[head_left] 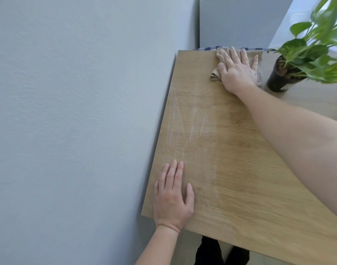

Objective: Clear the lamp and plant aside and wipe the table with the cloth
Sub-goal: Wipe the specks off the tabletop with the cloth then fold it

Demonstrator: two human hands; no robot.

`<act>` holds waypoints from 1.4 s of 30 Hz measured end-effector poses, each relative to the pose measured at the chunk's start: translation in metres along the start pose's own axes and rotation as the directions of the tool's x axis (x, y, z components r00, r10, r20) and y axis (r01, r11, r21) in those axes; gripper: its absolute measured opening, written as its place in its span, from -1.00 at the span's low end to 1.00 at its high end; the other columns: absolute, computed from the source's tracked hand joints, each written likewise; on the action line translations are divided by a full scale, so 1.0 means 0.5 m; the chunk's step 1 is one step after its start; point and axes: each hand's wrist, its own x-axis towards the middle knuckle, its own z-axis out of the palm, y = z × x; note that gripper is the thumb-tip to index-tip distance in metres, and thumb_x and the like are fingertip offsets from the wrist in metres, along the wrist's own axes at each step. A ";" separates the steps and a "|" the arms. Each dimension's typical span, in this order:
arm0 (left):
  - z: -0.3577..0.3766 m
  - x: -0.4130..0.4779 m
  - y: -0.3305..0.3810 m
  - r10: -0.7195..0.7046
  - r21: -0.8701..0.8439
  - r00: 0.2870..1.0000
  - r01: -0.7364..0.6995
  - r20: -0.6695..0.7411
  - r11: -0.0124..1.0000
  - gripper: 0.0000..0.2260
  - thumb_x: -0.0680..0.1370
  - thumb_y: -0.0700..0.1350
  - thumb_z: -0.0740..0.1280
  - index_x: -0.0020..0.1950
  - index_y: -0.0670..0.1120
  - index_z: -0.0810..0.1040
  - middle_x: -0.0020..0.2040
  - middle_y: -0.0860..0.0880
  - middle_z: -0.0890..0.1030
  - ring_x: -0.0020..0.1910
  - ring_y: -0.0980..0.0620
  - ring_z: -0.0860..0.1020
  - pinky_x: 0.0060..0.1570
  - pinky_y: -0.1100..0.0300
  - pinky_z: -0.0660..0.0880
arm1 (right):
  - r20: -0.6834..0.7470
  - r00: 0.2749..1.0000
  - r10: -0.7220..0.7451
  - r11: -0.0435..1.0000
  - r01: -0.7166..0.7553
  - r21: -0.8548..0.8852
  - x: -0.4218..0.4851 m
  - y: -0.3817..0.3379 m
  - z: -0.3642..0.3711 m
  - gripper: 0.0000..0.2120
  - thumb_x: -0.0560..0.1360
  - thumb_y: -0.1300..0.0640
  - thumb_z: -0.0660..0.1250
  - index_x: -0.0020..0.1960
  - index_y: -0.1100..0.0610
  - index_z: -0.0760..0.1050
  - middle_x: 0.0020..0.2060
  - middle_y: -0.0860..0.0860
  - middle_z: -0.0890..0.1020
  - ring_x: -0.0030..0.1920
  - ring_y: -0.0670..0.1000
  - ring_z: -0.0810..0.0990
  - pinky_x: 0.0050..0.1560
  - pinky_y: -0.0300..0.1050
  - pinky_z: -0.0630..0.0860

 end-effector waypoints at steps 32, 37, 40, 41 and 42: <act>-0.021 -0.005 0.025 0.001 -0.029 0.998 -0.003 -0.070 1.000 -0.49 0.71 0.05 0.14 0.69 0.04 0.37 0.67 0.02 0.40 0.68 -0.04 0.27 0.65 -0.08 0.21 | 0.035 0.959 -0.282 0.959 0.282 -0.021 -0.853 0.018 0.225 -0.46 0.78 -0.22 -0.15 0.74 -0.24 -0.09 0.74 -0.15 -0.04 0.74 0.05 -0.17 0.67 0.27 -0.28; -0.019 -0.012 0.024 -0.014 -0.040 0.997 0.011 -0.079 0.999 -0.52 0.74 -0.03 0.22 0.69 0.04 0.37 0.67 0.03 0.39 0.69 -0.03 0.26 0.66 -0.05 0.19 | 0.045 0.951 -0.305 0.951 0.307 -0.048 -0.910 0.037 0.236 -0.46 0.78 -0.21 -0.12 0.74 -0.24 -0.08 0.74 -0.15 -0.03 0.74 0.04 -0.15 0.67 0.23 -0.28; -0.018 -0.006 0.023 -0.014 -0.050 0.996 0.010 -0.086 0.999 -0.51 0.74 -0.04 0.23 0.69 0.04 0.37 0.67 0.04 0.39 0.69 -0.02 0.26 0.66 -0.06 0.20 | 0.045 0.939 -0.340 0.938 0.342 -0.059 -0.891 0.050 0.227 -0.47 0.78 -0.23 -0.11 0.74 -0.26 -0.05 0.73 -0.16 0.03 0.74 0.03 -0.09 0.69 0.23 -0.19; -0.018 -0.005 0.023 -0.014 -0.050 0.996 0.009 -0.088 0.999 -0.52 0.74 -0.04 0.23 0.69 0.04 0.37 0.67 0.04 0.39 0.69 -0.02 0.26 0.65 -0.07 0.21 | 0.052 0.935 -0.351 0.933 0.354 -0.063 -0.880 0.053 0.223 -0.47 0.78 -0.24 -0.11 0.73 -0.27 -0.03 0.73 -0.17 0.06 0.74 0.03 -0.07 0.69 0.23 -0.16; -0.016 -0.004 0.022 -0.012 -0.051 0.996 0.008 -0.088 0.999 -0.52 0.73 -0.04 0.23 0.69 0.04 0.37 0.67 0.03 0.39 0.68 -0.03 0.27 0.65 -0.08 0.23 | 0.059 0.931 -0.359 0.930 0.362 -0.063 -0.866 0.056 0.219 -0.48 0.78 -0.25 -0.11 0.73 -0.28 -0.02 0.73 -0.18 0.08 0.74 0.03 -0.04 0.70 0.24 -0.15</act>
